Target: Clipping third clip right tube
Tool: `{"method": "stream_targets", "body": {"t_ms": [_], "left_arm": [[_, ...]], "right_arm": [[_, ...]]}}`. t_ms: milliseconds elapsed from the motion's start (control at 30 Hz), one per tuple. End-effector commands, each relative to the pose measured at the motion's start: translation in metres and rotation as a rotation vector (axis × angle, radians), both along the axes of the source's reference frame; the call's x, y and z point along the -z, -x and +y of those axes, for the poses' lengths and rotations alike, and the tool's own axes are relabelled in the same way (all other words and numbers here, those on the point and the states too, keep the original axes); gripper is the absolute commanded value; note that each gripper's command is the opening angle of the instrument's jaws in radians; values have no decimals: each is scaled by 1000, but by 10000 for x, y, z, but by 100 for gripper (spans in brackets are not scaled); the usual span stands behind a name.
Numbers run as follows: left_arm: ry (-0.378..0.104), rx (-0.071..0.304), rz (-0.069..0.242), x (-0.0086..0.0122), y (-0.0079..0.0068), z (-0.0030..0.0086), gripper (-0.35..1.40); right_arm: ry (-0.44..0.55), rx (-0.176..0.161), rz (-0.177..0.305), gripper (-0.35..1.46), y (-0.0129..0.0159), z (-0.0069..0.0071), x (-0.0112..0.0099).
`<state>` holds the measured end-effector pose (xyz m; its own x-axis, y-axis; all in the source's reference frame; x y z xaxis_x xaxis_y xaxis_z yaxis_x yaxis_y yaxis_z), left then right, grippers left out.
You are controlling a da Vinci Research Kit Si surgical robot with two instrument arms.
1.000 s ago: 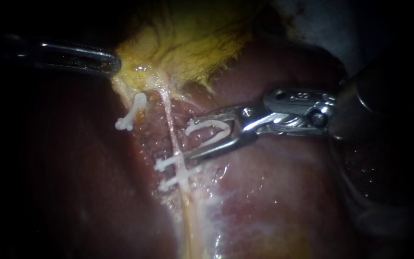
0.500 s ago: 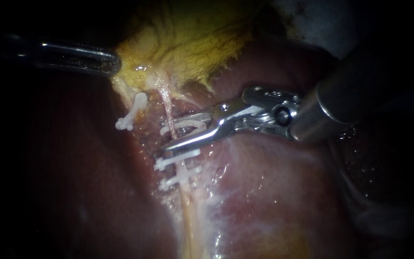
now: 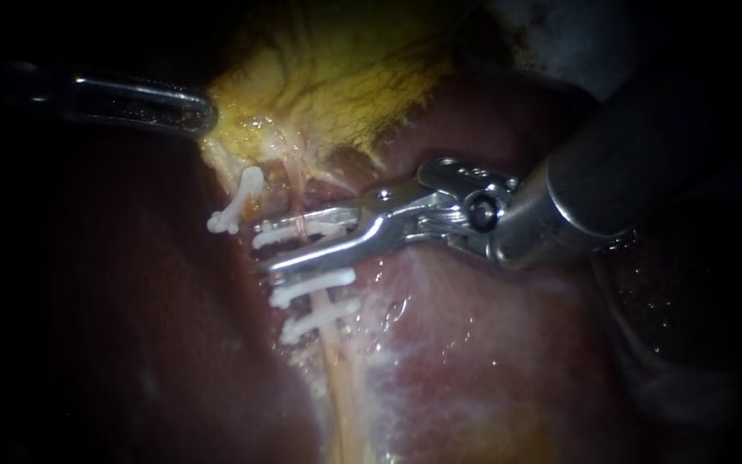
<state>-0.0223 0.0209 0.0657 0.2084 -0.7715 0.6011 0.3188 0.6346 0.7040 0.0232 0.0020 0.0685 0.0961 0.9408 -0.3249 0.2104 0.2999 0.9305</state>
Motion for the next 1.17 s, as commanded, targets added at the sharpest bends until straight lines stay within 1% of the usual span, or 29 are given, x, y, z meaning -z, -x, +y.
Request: {"method": "stream_targets", "body": {"t_ms": [33,133,200,367,433,500,567,700,767,867,1167], "left_arm": [[0,0,0,0,0,0,-35],[0,0,0,0,0,0,-35],[0,0,0,0,0,0,-35],[0,0,0,0,0,0,-35],[0,0,0,0,0,0,-35],[0,0,0,0,0,0,-35],[0,0,0,0,0,0,-35],[0,0,0,0,0,0,-35],[0,0,0,0,0,0,-35],[0,0,0,0,0,0,-35],[0,0,0,0,0,0,-35]], "right_arm": [[-1,0,-2,48,0,1,2],[-3,-2,-3,42,0,5,3],[-9,-1,-6,35,0,6,2],[-20,-2,-15,5,4,11,-2],[-19,8,-12,-7,5,12,-2],[-19,11,-12,-17,6,12,-2],[-19,14,-11,-35,6,12,-2],[-25,15,-14,-35,6,14,-3],[-24,20,-12,-35,6,14,-4],[-21,36,-6,-35,7,13,-5],[-20,37,-6,-35,7,12,-5]]}}
